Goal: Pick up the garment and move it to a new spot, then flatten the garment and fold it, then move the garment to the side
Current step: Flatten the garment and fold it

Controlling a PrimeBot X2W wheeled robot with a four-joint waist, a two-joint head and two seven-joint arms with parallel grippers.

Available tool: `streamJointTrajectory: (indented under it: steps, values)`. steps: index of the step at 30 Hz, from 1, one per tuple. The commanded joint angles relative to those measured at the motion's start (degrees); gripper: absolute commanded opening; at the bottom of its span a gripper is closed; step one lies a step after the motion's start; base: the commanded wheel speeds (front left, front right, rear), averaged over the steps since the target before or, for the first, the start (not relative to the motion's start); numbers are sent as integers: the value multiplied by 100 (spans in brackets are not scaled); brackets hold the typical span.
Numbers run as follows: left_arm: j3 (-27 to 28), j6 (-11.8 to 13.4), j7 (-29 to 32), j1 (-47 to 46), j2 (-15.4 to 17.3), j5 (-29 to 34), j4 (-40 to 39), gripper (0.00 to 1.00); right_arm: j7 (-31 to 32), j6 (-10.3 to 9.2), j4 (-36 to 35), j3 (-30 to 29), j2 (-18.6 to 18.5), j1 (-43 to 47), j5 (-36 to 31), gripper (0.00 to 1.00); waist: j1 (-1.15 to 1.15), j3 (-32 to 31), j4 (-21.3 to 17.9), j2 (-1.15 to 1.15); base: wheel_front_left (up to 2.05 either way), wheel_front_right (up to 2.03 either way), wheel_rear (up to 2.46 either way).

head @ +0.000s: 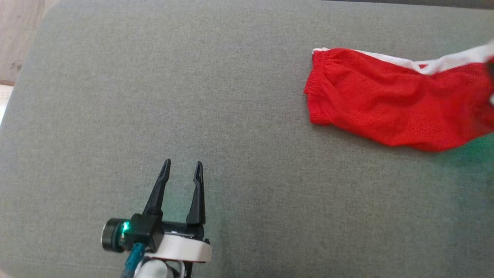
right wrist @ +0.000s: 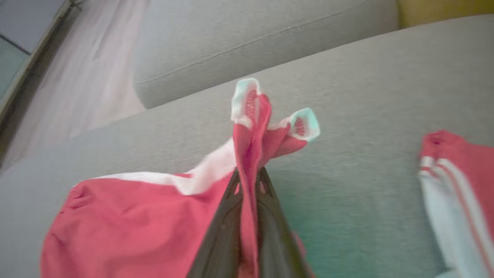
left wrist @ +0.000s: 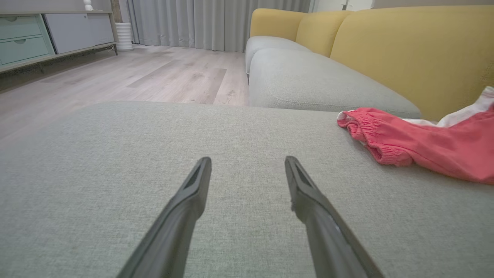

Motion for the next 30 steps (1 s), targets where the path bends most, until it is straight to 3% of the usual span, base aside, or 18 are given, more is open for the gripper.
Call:
streamJointTrajectory:
  steps: [1,7,13,19,25,26,27,28,30]
  values:
    - [258,-37,-53,-12,-17,63,-131,100,109,-4,-369,48,138,-39,-79,0,1,-28,0,0,0,0,0]
    - [348,-256,-53,-27,-229,233,-21,100,744,-4,-1325,33,1258,30,-556,0,1,8,78,0,0,0,0]
    - [274,-465,-53,-96,-389,346,139,100,855,-4,-1515,-263,2273,90,-1398,0,1,83,345,0,0,0,0]
    - [170,-538,-53,-98,-463,344,273,100,644,-4,-1313,-640,2490,113,-1936,0,1,47,648,0,0,0,0]
    - [170,-548,-53,-17,-478,338,332,100,332,-4,-1057,-653,2502,70,-1779,0,1,-12,727,0,0,0,0]
    - [175,-550,-53,-7,-479,339,342,100,265,-4,-1005,-586,2502,52,-1684,7,1,-24,727,0,0,0,0]
    - [181,-550,-53,1,-480,336,350,100,200,-4,-952,-515,2502,36,-1576,47,1,-34,718,0,0,0,0]
    - [186,-543,-53,6,-480,328,351,100,137,-4,-901,-441,2503,19,-1453,100,1,-45,700,0,0,0,0]
    - [189,-532,-53,4,-481,319,351,100,22,-4,-808,-285,2503,-15,-1162,100,1,-64,650,0,0,0,0]
